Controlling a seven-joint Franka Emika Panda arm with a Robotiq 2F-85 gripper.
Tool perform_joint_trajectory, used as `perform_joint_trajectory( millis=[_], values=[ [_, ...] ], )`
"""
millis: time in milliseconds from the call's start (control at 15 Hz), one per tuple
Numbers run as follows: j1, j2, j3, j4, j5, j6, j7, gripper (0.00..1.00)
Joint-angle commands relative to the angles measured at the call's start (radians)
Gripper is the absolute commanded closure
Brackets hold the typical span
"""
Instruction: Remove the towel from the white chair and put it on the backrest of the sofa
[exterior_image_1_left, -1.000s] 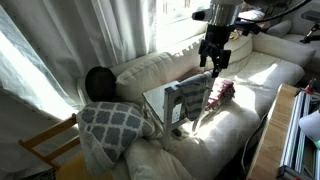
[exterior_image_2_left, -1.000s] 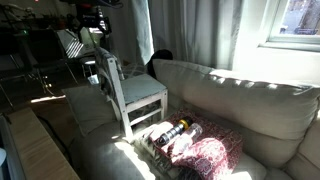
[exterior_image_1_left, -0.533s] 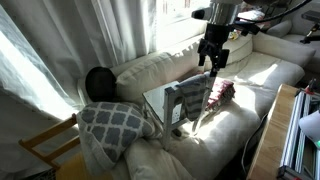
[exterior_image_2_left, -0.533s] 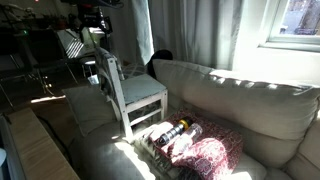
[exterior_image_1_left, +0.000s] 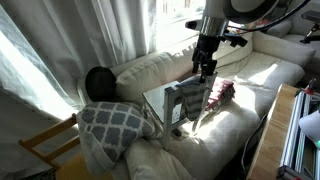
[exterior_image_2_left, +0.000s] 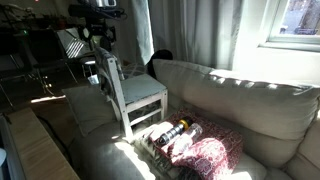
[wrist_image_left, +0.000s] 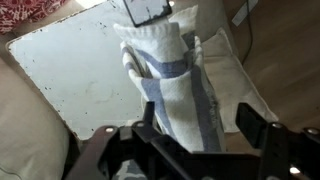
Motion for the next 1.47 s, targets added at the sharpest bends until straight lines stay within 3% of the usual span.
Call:
perform_joint_trajectory(
  millis=[0,333,533,1400],
  values=[
    [-0.033,0.049,0.035,0.029,0.041,0.016,-0.017,0.47],
    [-0.057,0.055,0.053,0.044,0.044,0.005,-0.015,0.85],
    [-0.066,0.053,0.058,0.047,0.042,0.007,-0.013,0.98],
    [-0.085,-0.036,0.049,0.066,0.016,-0.052,-0.002,0.98]
  ],
)
